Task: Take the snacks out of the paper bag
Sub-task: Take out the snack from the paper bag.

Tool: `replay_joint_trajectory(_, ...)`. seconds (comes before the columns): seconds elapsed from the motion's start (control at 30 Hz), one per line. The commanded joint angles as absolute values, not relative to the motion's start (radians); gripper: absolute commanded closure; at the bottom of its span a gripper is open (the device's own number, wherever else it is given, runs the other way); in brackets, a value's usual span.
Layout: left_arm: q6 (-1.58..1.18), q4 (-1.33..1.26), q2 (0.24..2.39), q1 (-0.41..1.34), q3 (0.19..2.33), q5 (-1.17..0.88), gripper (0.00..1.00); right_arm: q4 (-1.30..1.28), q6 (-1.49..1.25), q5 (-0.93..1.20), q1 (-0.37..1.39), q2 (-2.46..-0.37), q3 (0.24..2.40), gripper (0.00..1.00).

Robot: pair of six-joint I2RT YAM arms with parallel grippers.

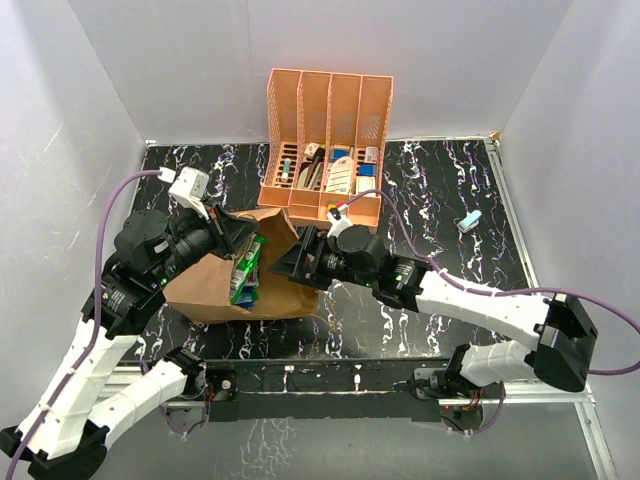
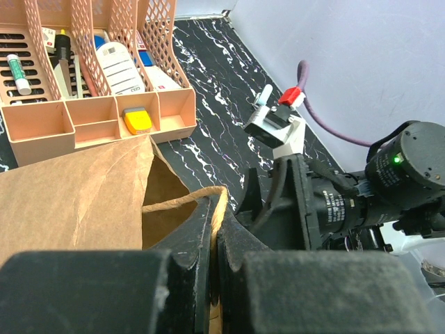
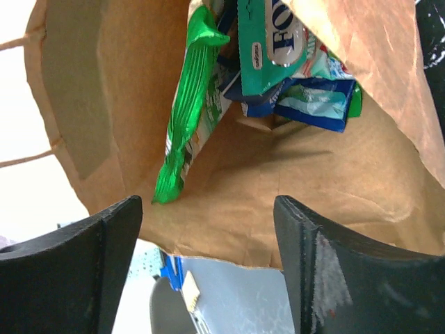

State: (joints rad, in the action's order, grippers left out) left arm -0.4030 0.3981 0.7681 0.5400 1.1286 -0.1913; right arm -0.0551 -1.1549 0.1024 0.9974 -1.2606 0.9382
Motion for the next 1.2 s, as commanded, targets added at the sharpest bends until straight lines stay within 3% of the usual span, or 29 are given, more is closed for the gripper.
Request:
replay_joint_trajectory(0.0,-0.399,0.387,0.746,0.543,1.148,-0.2,1.0,0.119,-1.28,-0.024,1.023,-1.302,0.985,0.26)
replay_joint_trajectory(0.27,-0.409,0.372,0.74,0.543,1.129,-0.227,1.0,0.139,-1.313,-0.098,1.088,-1.481,1.115,0.31)
replay_joint_trajectory(0.43,-0.414,0.37,0.736,0.544,1.119,-0.232,1.0,0.128,-1.365,-0.13,1.103,-1.591,1.191,0.5)
replay_joint_trajectory(0.6,-0.417,0.371,0.727,0.543,1.114,-0.23,1.0,0.084,-1.396,-0.134,1.111,-1.688,1.283,0.59)
replay_joint_trajectory(0.77,-0.413,0.382,0.72,0.543,1.112,-0.22,1.0,0.05,-1.394,-0.184,1.124,-1.71,1.317,0.65)
replay_joint_trajectory(0.87,-0.413,0.384,0.715,0.543,1.112,-0.211,1.0,0.042,-1.392,-0.19,1.124,-1.706,1.313,0.8)
replay_joint_trajectory(0.97,-0.418,0.381,0.703,0.543,1.105,-0.179,1.0,0.045,-1.391,-0.18,1.124,-1.686,1.306,0.87)
replay_joint_trajectory(1.17,-0.425,0.375,0.673,0.543,1.089,-0.091,1.0,0.071,-1.389,-0.185,1.124,-1.613,1.277,0.93)
